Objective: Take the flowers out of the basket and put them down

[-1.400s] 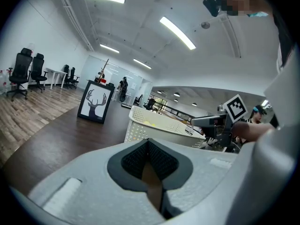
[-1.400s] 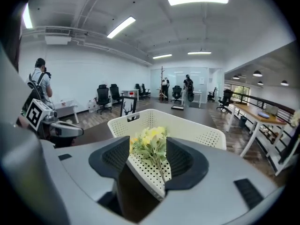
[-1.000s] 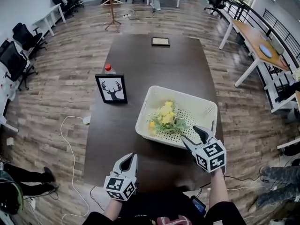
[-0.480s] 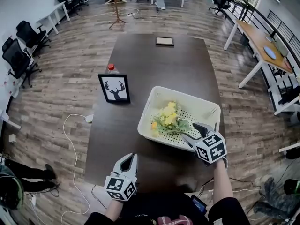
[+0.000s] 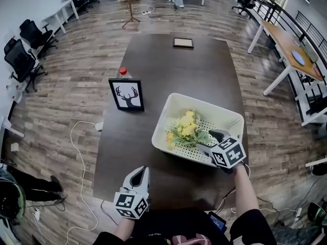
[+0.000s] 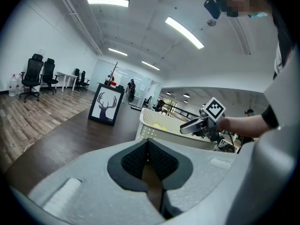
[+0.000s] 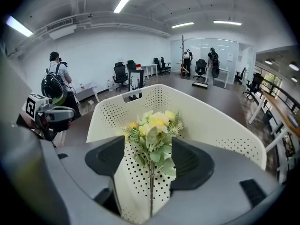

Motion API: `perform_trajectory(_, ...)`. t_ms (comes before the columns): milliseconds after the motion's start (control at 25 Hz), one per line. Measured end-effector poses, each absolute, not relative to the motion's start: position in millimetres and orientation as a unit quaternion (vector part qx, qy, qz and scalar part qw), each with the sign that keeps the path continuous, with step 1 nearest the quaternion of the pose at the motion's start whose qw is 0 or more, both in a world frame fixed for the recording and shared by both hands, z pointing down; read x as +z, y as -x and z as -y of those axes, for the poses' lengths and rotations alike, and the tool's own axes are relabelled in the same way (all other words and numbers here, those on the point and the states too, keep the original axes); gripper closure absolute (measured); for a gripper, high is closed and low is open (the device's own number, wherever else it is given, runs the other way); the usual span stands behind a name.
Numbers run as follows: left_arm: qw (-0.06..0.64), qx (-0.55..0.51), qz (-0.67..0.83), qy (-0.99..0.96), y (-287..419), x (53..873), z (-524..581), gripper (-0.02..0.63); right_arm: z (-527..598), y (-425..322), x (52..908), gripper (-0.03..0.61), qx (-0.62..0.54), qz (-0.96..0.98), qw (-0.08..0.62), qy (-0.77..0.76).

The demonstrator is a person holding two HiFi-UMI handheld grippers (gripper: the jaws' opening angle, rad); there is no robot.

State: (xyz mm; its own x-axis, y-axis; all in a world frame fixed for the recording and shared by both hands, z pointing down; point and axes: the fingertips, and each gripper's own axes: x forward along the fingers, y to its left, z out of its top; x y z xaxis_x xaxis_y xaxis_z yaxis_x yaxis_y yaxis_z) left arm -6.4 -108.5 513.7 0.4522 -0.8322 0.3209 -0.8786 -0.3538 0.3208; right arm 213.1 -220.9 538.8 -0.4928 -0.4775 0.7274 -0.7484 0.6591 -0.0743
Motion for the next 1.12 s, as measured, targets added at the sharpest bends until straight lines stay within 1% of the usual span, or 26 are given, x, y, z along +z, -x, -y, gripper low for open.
perform_trajectory(480,0.236,0.043,0.547,-0.802,25.1,512.9,119.4,0.606,239.3,-206.8,583.7,0.259,0.215,0.828,0.410,-0.315)
perform_trajectory(680,0.239,0.047,0.555,-0.795,29.3,516.5,121.6,0.606,239.8,-204.2,600.0,0.259,0.207,0.819,0.439,-0.307)
perform_trajectory(1120,0.251,0.068,0.569,-0.780,40.6,531.7,117.4,0.606,241.7,-200.4,633.8,0.258,0.205,0.804,0.472,-0.297)
